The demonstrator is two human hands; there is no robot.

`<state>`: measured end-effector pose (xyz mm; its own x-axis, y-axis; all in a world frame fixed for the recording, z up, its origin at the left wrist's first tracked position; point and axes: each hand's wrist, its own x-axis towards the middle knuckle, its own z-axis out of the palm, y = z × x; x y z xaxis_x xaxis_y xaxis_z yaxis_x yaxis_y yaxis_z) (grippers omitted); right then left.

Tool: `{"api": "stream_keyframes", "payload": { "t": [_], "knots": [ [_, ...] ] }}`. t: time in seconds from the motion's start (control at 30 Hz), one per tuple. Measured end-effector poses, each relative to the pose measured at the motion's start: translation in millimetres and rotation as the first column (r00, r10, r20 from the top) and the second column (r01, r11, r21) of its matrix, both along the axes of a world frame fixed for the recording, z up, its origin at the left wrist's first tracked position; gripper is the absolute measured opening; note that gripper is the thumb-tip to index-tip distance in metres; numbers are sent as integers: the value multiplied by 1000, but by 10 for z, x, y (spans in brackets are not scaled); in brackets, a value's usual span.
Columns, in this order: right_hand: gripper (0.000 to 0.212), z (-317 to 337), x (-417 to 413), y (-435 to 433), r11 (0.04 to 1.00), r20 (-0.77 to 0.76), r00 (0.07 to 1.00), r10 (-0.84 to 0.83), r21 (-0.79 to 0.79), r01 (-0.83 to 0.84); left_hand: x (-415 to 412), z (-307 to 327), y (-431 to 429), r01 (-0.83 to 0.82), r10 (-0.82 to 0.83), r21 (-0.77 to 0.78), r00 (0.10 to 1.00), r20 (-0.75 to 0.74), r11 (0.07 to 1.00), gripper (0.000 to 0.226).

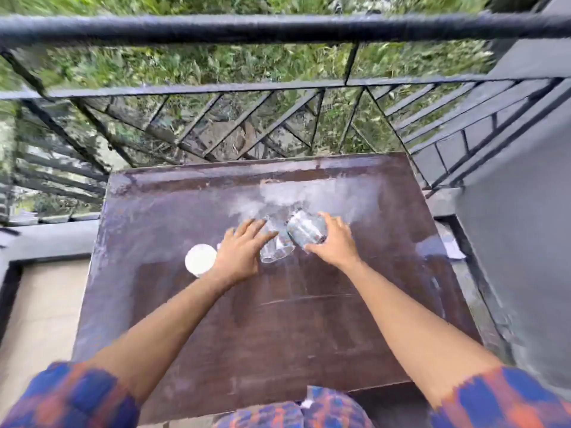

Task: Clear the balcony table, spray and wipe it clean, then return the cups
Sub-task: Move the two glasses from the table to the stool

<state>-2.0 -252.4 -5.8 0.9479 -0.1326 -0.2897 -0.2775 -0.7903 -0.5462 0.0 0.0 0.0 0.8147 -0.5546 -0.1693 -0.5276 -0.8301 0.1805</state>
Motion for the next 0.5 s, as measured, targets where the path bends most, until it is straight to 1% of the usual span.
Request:
{"api": "stream_keyframes", "payload": {
  "t": [0.07,0.13,0.23,0.3,0.37,0.4,0.47,0.5],
  "knots": [
    [102,-72,66,-34,999,-70,997,29,14,-28,185,0,-82,148,-152,119,988,24,982,75],
    [105,-137,40,-1,998,-92,995,24,56,-19,330,64,-126,216,-228,206,973,39,954,79],
    [98,-207,17,-40,996,-32,999,-7,88,10,422,38,-262,274,-280,292,960,-21,916,78],
    [93,-189,-28,-109,997,-9,1000,-13,72,14,456,44,-338,311,-317,333,948,-37,890,77],
    [92,-186,-72,-231,996,16,999,-52,78,50,502,25,-412,354,-360,331,932,-44,875,76],
    [92,-185,-105,-293,993,37,996,-85,81,82,509,-17,-439,379,-394,316,919,-19,870,76],
    [89,-157,-160,-404,981,85,982,-168,107,159,501,-67,-499,393,-415,244,909,45,887,80],
    [86,-135,-190,-479,969,112,969,-221,134,206,473,-68,-563,385,-402,177,913,68,906,83]
  ]
}}
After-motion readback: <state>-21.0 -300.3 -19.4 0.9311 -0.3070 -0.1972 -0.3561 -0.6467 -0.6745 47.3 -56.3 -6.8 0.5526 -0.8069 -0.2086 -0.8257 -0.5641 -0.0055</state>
